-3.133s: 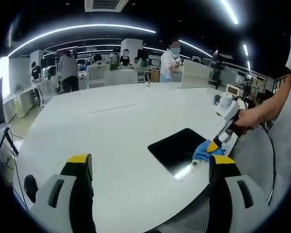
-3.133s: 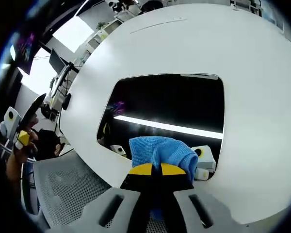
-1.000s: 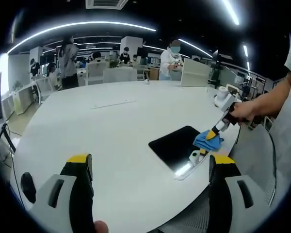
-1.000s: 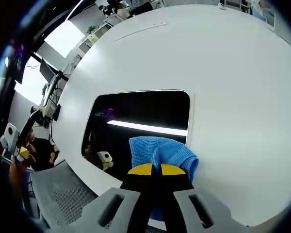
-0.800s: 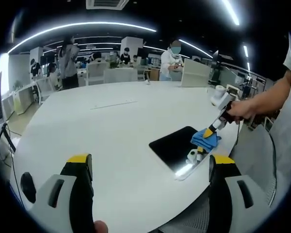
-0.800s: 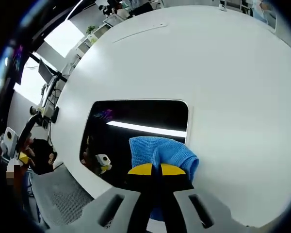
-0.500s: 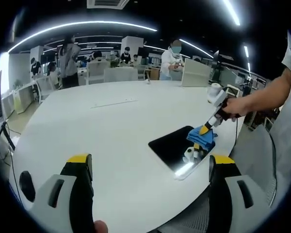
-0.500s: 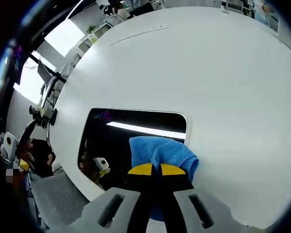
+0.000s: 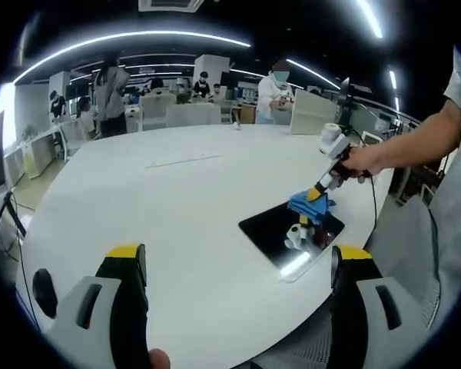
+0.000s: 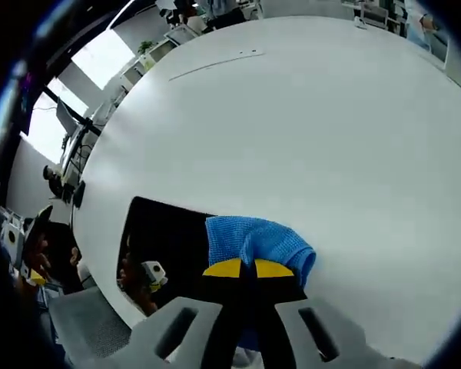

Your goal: Wipe the mirror surface with the cleaning cloth until all visible marks leave the cleaned area.

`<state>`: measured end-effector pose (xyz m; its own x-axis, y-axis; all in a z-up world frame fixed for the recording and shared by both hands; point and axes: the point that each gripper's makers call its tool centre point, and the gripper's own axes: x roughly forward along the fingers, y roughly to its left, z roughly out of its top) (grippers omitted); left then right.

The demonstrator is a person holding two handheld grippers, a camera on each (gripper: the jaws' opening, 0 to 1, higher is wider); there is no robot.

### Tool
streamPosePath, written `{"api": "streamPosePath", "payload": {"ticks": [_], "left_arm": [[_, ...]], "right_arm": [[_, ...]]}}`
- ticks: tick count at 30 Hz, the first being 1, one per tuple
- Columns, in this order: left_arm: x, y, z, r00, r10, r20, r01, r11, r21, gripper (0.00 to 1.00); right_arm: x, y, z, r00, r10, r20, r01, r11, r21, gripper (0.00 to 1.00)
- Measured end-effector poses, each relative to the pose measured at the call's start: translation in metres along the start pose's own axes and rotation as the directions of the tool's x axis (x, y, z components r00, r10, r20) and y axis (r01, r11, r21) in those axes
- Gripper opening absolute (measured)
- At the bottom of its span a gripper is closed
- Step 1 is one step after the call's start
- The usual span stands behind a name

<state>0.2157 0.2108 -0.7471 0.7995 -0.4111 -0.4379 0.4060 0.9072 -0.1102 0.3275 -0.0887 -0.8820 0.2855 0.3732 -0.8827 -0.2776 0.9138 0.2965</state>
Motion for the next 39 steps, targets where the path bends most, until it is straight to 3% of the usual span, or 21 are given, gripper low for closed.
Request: {"api": "streamPosePath", "payload": {"ticks": [13, 25, 32, 39], "left_arm": [[0.002, -0.005, 0.003, 1.000, 0.000, -0.002, 0.000, 1.000, 0.003, 0.99], [0.008, -0.003, 0.004, 1.000, 0.000, 0.003, 0.000, 1.000, 0.001, 0.99], [0.009, -0.004, 0.005, 1.000, 0.000, 0.003, 0.000, 1.000, 0.001, 0.99], [0.011, -0.004, 0.008, 1.000, -0.006, 0.008, 0.006, 1.000, 0.005, 0.99]], "right_arm": [[0.012, -0.005, 0.026, 1.000, -0.015, 0.008, 0.015, 1.000, -0.019, 0.00], [0.006, -0.003, 0.023, 1.000, 0.002, 0.021, -0.001, 1.000, -0.011, 0.00], [-0.022, -0.002, 0.027, 0.998, 0.019, 0.065, -0.018, 1.000, -0.007, 0.00], [-0.050, -0.024, 0.026, 0.995, 0.001, 0.096, -0.001, 1.000, -0.001, 0.00]]}}
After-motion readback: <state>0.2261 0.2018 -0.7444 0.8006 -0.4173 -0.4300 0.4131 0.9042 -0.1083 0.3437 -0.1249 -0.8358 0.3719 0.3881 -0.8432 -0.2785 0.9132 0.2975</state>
